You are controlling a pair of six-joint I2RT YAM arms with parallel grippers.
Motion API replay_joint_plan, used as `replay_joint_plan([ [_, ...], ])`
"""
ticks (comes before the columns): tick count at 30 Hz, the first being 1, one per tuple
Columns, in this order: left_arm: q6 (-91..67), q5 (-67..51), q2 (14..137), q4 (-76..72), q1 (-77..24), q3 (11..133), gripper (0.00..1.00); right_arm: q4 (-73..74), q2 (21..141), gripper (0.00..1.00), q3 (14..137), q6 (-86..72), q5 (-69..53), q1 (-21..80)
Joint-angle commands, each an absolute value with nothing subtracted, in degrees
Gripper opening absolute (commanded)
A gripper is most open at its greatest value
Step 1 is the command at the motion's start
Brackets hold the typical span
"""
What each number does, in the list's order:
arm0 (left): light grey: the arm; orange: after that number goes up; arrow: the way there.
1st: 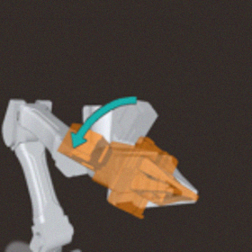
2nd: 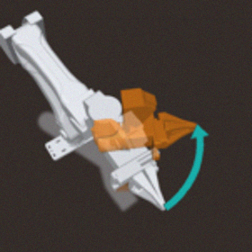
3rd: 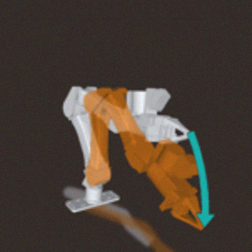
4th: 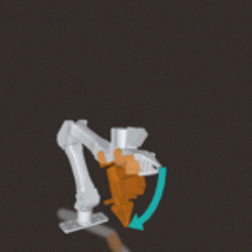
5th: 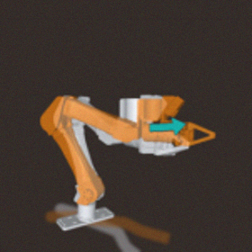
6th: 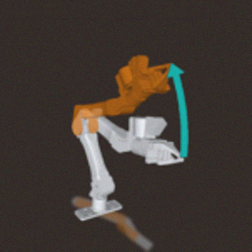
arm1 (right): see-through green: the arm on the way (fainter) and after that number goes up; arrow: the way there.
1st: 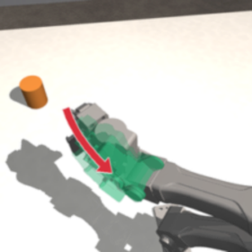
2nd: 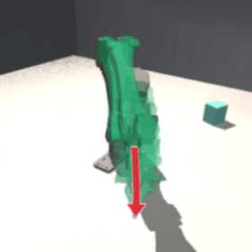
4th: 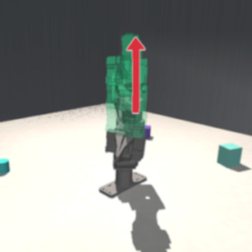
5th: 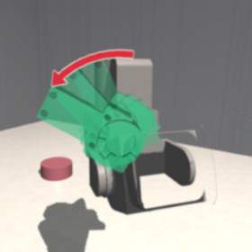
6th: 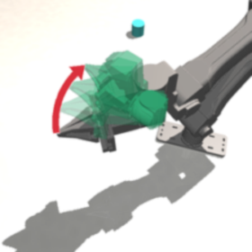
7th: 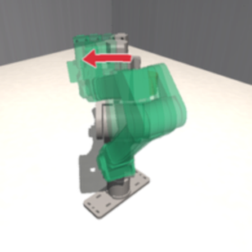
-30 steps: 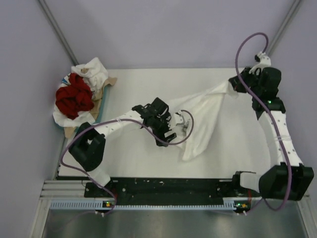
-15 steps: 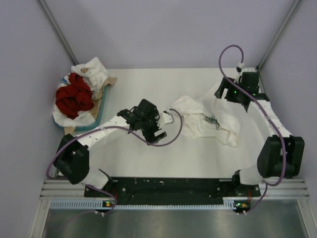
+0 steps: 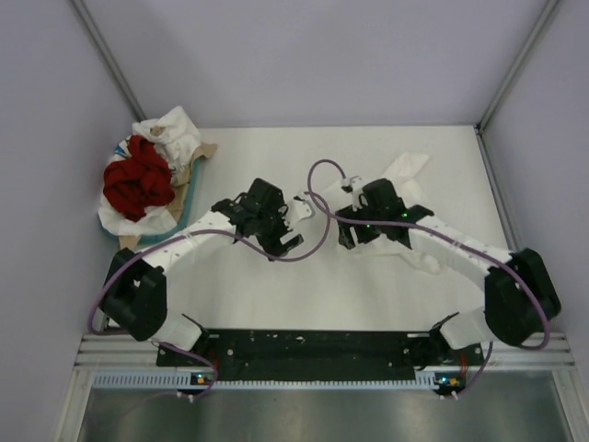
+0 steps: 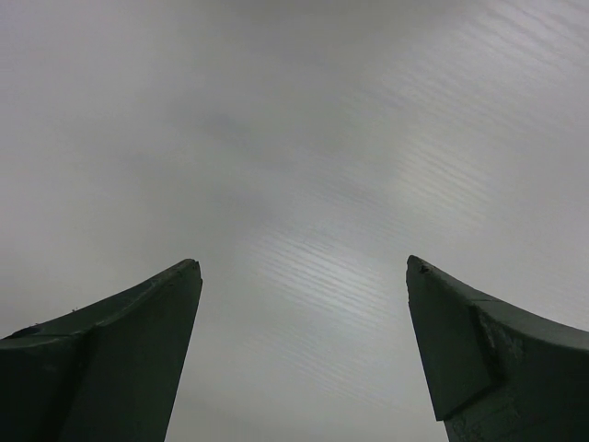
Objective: Fold and stack the t-shirts
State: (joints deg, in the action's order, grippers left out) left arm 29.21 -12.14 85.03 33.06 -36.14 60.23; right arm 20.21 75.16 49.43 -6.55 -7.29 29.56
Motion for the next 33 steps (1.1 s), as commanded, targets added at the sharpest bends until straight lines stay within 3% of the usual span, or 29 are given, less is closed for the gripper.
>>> replay_joint_plan([
  [1,27.16,-8.71,81.39,31.11,-30.43,61.0,0.96,21.26,87.86,0.71,59.21,-2.02,-7.55,33.83],
  [6,25.93,-8.35,80.42,32.52,-21.99,61.26,0.96,26.44,99.83,0.7,67.49,-2.37,-4.31,34.72],
  [11,27.51,-8.79,76.21,31.38,-18.11,56.44,0.96,27.77,102.04,0.7,66.01,-2.46,-5.8,34.63],
  [19,27.16,-8.87,74.36,31.64,-17.4,56.33,0.97,27.95,106.17,0.57,63.81,-3.43,-2.99,37.0],
  [21,27.07,-9.23,74.27,31.99,-17.4,56.86,0.97,28.65,107.31,0.5,63.72,-3.6,-1.41,37.35],
  [24,27.07,-8.88,73.83,32.25,-17.23,57.22,0.97,29.44,107.58,0.28,63.37,-3.6,-0.35,37.44],
  [26,27.16,-8.88,73.22,32.52,-17.31,57.3,0.97,29.01,105.92,0.01,63.02,-3.43,-1.49,37.44],
  [33,27.69,-10.28,71.28,32.7,-17.31,56.95,0.97,28.21,86.61,0.0,68.98,-2.02,-11.23,37.53],
])
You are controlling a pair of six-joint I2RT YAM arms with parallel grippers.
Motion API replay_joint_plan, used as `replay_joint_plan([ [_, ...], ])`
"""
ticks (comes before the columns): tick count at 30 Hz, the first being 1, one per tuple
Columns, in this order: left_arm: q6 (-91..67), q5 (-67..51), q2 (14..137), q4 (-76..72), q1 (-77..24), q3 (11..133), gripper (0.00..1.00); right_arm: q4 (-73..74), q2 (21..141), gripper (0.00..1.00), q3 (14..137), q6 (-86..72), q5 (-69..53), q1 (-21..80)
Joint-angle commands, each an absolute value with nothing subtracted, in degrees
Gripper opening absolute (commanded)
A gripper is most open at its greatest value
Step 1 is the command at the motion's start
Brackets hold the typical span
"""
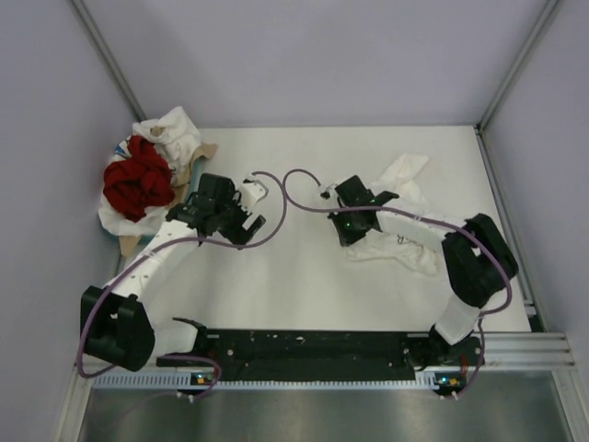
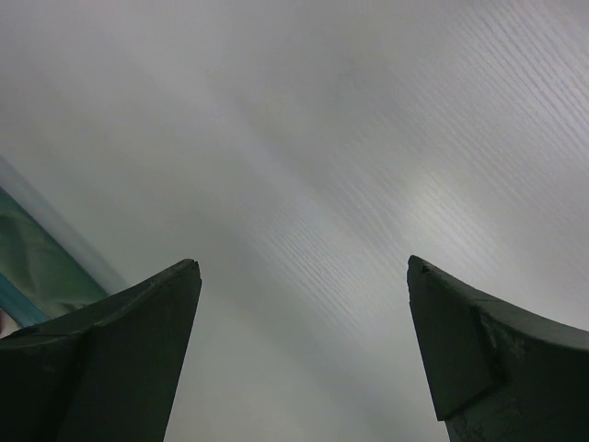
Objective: Fold and stack the t-shirts
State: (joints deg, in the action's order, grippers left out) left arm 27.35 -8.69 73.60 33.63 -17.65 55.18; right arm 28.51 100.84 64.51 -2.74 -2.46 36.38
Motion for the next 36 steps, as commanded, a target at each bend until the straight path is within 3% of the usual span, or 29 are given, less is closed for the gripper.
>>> replay_joint_plan([
  [1,27.16,-10.28,71.8,32.43,-17.31,56.95,0.97,28.21,82.14,0.0,70.65,-2.02,-13.16,37.53],
  [5,26.9,-15.8,75.23,35.15,-17.66,59.32,0.95,29.7,67.88,0.0,81.09,-0.36,-13.1,37.27],
  [10,26.45,-18.02,76.47,35.07,-23.01,63.45,0.99,33.92,61.1,0.0,91.75,2.11,-13.97,35.25],
  [15,29.35,-17.66,76.29,32.35,-33.82,64.34,0.99,34.63,55.47,0.0,87.99,2.11,-10.56,30.95],
  [26,33.48,-21.35,87.18,32.25,-43.76,61.0,0.97,35.68,50.27,0.0,78.23,-2.9,-7.63,16.01],
  [36,31.29,-16.25,99.04,30.75,-47.37,64.5,0.94,35.68,51.42,0.0,76.38,-2.64,-9.93,15.12],
])
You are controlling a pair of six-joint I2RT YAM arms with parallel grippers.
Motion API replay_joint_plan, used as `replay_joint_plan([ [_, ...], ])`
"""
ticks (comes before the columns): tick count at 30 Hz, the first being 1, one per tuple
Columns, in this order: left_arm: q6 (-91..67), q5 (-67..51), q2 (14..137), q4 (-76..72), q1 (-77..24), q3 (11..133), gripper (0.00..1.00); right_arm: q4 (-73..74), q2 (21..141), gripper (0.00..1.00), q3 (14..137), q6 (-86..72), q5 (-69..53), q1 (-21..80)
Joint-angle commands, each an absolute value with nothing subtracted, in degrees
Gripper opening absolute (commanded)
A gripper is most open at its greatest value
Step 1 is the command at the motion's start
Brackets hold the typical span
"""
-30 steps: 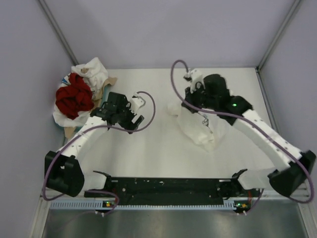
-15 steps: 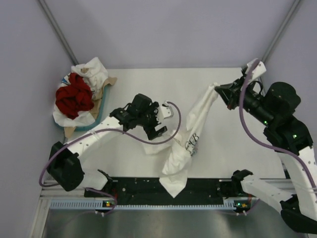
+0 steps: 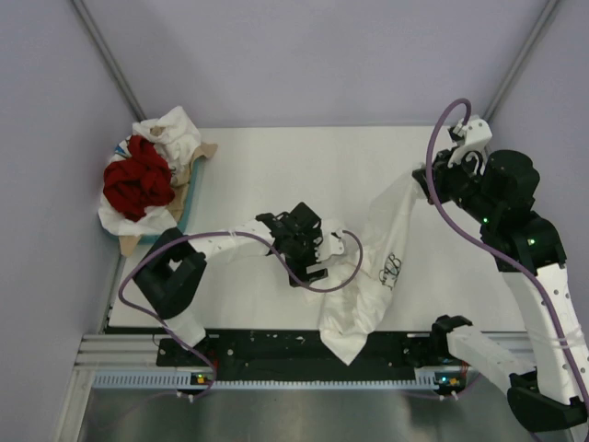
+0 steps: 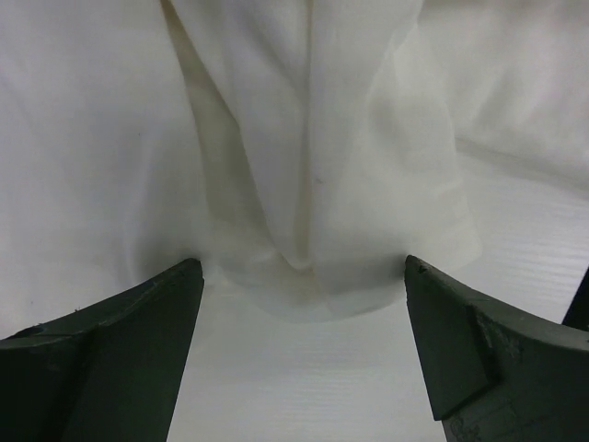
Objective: Fold and stack the t-shirts
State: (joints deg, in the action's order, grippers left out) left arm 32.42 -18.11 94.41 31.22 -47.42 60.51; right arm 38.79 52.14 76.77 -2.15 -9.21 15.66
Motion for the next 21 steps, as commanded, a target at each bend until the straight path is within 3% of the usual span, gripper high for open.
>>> replay_joint_plan([
  [1,31.29,-17.65,100.27,31.72,-47.55,65.12,0.93,35.68,51.33,0.0,76.2,-2.46,-9.67,15.2],
  [3,31.64,-19.07,101.59,32.52,-48.25,65.13,0.87,35.68,51.07,0.0,75.76,-2.46,-9.06,14.86],
  [4,31.81,-19.68,102.21,33.04,-48.34,65.21,0.77,35.6,51.06,0.0,75.67,-2.46,-8.97,14.51],
  [6,31.47,-19.43,102.92,34.97,-48.17,66.7,0.43,35.6,51.06,0.0,75.32,-2.72,-8.96,13.63],
  [7,30.94,-18.47,103.01,36.81,-47.73,68.54,0.16,35.6,51.24,0.0,75.24,-3.07,-9.14,12.84],
  [8,30.24,-16.98,102.22,37.52,-46.85,69.51,0.0,35.51,51.59,0.0,75.15,-3.34,-9.58,12.14],
  [13,26.72,-2.92,92.13,36.56,-34.58,78.02,0.0,32.97,54.22,0.0,76.81,-5.18,-13.88,5.99],
  [18,27.77,-0.53,84.48,37.97,-18.05,89.72,0.0,26.82,56.77,0.0,82.43,-10.01,-21.7,-3.06],
  [21,30.32,3.68,79.65,37.71,-13.02,93.15,0.0,23.83,58.27,0.0,87.17,-10.2,-25.99,-3.69],
])
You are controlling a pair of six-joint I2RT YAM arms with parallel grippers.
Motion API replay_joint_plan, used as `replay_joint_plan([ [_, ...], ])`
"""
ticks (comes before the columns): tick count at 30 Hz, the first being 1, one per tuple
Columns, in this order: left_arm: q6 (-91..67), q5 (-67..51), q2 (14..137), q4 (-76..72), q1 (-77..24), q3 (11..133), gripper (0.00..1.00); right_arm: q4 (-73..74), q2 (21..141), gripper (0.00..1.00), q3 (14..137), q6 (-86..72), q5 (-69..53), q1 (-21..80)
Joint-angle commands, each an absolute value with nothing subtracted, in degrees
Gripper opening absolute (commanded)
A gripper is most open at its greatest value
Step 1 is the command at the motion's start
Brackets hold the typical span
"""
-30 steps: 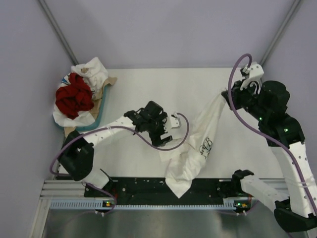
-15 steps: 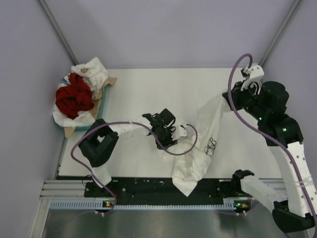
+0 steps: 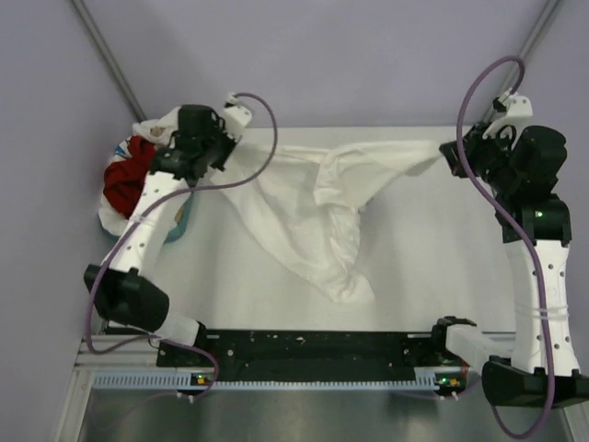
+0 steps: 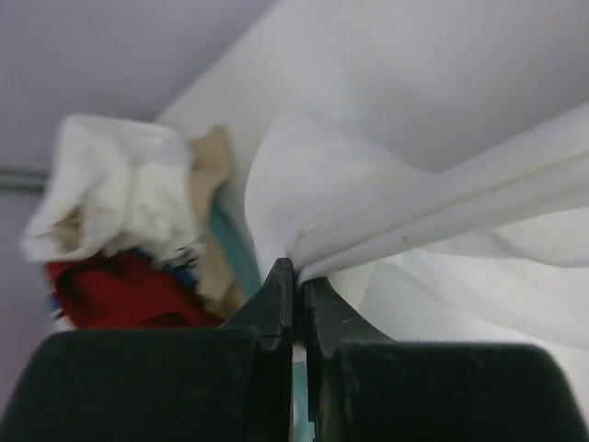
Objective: Fold and stack the t-shirts
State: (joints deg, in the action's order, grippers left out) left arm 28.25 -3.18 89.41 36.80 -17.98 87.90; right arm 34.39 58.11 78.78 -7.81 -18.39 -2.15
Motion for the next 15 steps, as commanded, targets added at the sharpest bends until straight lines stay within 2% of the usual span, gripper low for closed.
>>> replay_joint_plan([
  [1,30.76,5.69,78.06,38.14,-12.31,94.82,0.0,22.6,58.88,0.0,89.01,-10.28,-28.63,-3.69],
  [8,34.97,12.47,70.23,42.71,-8.09,106.34,0.0,20.92,59.24,0.0,96.77,-7.3,-38.57,-3.69],
  [11,36.04,13.18,68.21,45.25,-8.0,106.79,0.0,20.22,57.49,0.0,94.41,-6.07,-43.75,-3.69],
  [15,34.98,8.54,66.45,49.3,-8.0,104.07,0.0,18.37,55.81,0.0,87.73,-4.22,-53.33,-3.69],
])
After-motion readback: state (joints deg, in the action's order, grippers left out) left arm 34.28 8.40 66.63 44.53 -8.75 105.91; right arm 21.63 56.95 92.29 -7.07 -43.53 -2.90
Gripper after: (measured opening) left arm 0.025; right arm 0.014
